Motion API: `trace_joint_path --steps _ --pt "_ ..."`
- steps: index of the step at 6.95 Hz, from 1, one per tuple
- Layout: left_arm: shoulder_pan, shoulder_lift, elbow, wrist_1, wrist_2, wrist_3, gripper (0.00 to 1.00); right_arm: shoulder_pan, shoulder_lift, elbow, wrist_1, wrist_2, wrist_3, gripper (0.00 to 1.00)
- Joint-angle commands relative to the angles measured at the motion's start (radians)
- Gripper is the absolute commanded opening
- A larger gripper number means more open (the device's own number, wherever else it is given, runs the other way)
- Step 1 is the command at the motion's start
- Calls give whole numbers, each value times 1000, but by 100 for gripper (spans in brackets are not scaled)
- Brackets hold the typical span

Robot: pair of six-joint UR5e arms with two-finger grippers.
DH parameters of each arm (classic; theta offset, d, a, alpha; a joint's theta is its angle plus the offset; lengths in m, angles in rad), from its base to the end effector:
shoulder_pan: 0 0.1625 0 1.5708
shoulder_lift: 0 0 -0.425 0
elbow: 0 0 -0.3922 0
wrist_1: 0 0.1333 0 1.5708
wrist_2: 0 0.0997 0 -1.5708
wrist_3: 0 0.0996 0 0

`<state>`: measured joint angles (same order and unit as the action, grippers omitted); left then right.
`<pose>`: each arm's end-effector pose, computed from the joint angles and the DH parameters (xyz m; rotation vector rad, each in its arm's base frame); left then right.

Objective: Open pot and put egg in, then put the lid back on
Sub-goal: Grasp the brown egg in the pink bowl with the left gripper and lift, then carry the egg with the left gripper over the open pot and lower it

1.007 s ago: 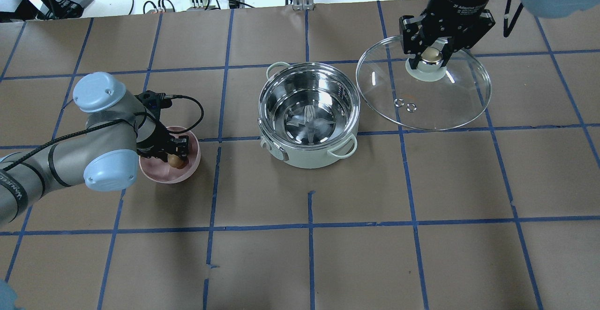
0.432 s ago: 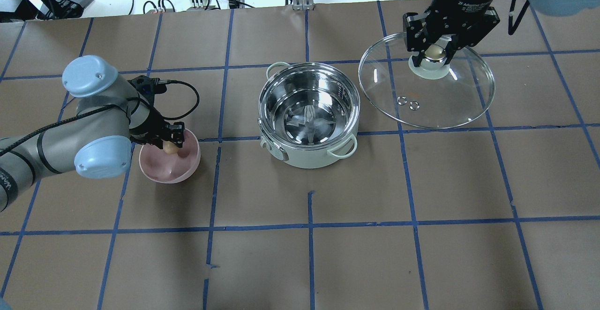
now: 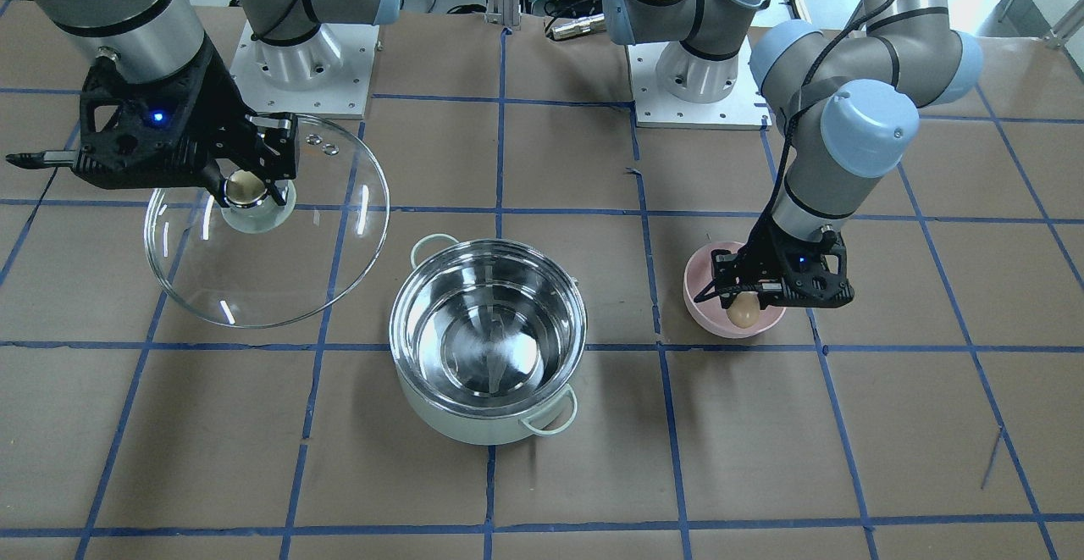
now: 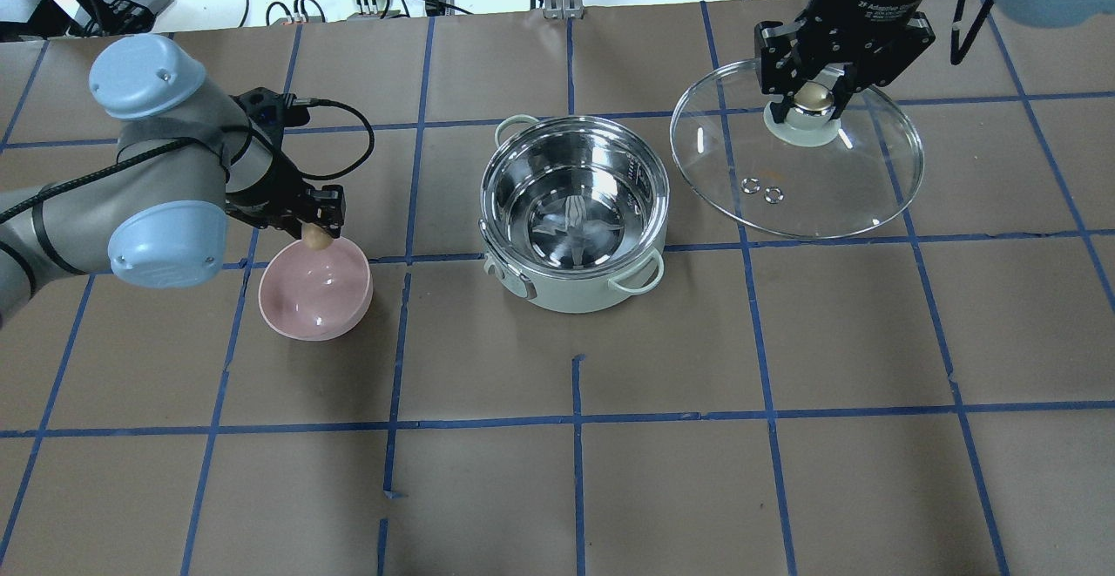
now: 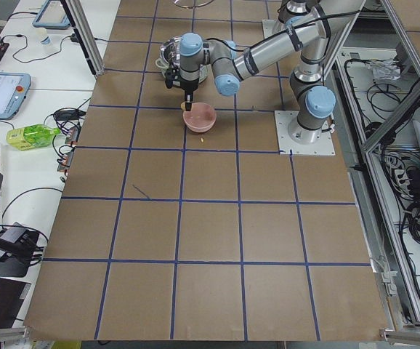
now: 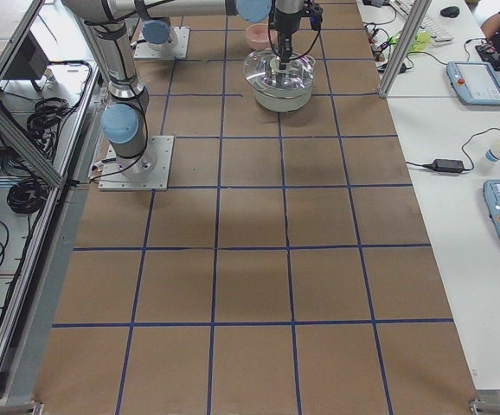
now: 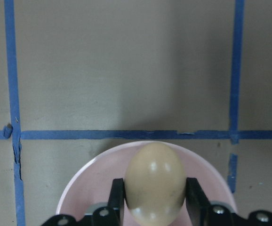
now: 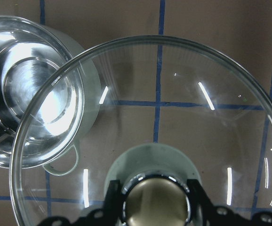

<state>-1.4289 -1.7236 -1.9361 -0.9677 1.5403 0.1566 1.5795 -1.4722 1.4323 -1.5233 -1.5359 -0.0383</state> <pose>-0.0624 -0.5273 0.2976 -0.0250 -3.1209 0.1383 0.1414 -0.5315 0.5008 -0.0728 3.1057 0.0110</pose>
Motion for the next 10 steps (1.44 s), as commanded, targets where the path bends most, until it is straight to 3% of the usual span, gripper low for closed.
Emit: trace_joint_path --steps 1,5,7,10 --pt "-127 -2 75 -20 6 -102 24 -1 0 -1 0 0 0 18" --pt "-388 -127 282 -25 86 -285 24 -1 0 0 0 0 0 18" --pt "-456 -163 290 -20 156 -305 23 -1 0 -6 -3 5 0 19" --pt "-490 -232 284 59 159 -310 23 -1 0 -6 0 3 0 19"
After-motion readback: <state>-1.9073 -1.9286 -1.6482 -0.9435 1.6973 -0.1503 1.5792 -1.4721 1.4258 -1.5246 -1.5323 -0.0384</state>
